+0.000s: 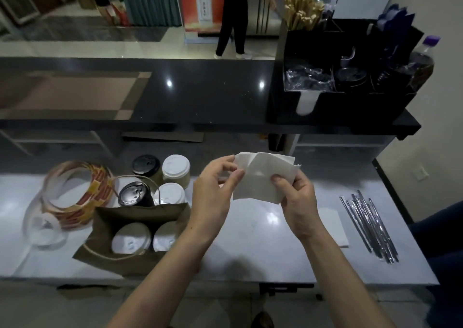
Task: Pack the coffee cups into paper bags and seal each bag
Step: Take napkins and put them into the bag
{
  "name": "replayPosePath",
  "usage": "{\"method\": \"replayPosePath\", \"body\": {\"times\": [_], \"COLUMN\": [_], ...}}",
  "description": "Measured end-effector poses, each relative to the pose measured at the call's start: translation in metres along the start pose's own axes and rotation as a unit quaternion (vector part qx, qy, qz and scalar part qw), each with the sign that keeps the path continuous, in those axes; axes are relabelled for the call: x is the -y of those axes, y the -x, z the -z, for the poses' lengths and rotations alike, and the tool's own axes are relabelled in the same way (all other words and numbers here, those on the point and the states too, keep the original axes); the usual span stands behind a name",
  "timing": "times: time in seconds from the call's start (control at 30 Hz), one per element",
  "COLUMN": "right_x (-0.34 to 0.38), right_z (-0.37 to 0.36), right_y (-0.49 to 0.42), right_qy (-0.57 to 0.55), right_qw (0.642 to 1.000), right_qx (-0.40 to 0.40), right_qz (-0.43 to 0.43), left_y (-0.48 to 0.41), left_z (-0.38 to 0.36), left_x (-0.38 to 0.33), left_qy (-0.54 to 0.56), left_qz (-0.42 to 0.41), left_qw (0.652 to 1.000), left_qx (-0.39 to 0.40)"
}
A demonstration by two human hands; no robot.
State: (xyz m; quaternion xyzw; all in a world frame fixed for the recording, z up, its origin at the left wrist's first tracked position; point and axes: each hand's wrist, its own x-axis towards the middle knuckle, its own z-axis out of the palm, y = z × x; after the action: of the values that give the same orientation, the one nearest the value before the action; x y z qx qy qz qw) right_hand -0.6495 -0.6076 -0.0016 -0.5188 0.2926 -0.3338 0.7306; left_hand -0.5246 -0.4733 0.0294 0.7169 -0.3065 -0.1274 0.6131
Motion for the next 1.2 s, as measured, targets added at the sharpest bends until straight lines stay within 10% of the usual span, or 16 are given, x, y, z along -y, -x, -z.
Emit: {"method": "replayPosePath", "body": {"times": [1.2], "right_x": [-0.011], "right_z": [-0.220], "right_y": [0.084], "right_qy": [0.092], "right_qw": [0.985], "right_qx": [0.126], "right_qz": [0.075], "left_y": [0.016], "left_z": [0.295], "left_x": [0.040], "left_qy": [-0.115], "left_qz": [0.021], "left_qw": [0.992], "left_qx": [0.049]}}
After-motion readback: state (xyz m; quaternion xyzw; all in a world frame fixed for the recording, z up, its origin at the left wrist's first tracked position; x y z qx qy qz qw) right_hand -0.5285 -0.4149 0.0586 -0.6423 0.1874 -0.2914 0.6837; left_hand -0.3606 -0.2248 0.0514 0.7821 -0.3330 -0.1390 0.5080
